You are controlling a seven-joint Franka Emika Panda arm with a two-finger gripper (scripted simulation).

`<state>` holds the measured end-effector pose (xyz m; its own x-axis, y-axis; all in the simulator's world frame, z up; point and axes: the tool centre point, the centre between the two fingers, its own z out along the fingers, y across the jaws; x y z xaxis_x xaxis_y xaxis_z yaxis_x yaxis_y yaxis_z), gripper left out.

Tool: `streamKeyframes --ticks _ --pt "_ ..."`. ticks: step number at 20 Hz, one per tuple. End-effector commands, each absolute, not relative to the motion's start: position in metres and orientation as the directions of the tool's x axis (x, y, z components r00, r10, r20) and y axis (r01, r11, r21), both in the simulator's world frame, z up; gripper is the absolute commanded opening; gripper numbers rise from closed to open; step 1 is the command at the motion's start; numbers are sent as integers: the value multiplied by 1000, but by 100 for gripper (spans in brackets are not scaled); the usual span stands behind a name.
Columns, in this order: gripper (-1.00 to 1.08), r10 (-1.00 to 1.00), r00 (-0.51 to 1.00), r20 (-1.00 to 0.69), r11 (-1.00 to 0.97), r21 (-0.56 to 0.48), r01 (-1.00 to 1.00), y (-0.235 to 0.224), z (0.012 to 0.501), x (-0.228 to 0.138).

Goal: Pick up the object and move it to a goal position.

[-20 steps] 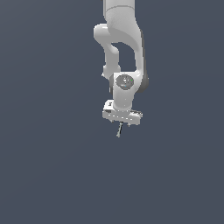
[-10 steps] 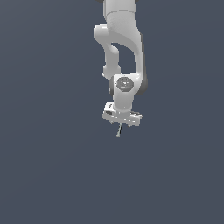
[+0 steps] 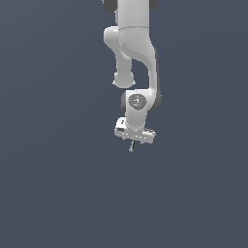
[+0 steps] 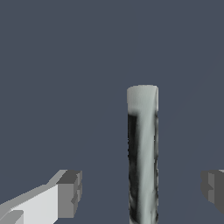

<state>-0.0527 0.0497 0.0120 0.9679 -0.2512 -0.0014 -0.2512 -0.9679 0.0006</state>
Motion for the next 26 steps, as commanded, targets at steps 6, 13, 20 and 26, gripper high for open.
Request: streamKeyframes --ticks 6,13,20,26 --pt "-100 -251 968 0 -968 0 -251 50 10 -52" --pt "-100 -251 968 0 -968 0 -251 50 10 -52" --pt "-100 -251 968 0 -968 0 -251 48 25 -55" --pt "-100 -251 968 0 -968 0 -251 43 56 -61"
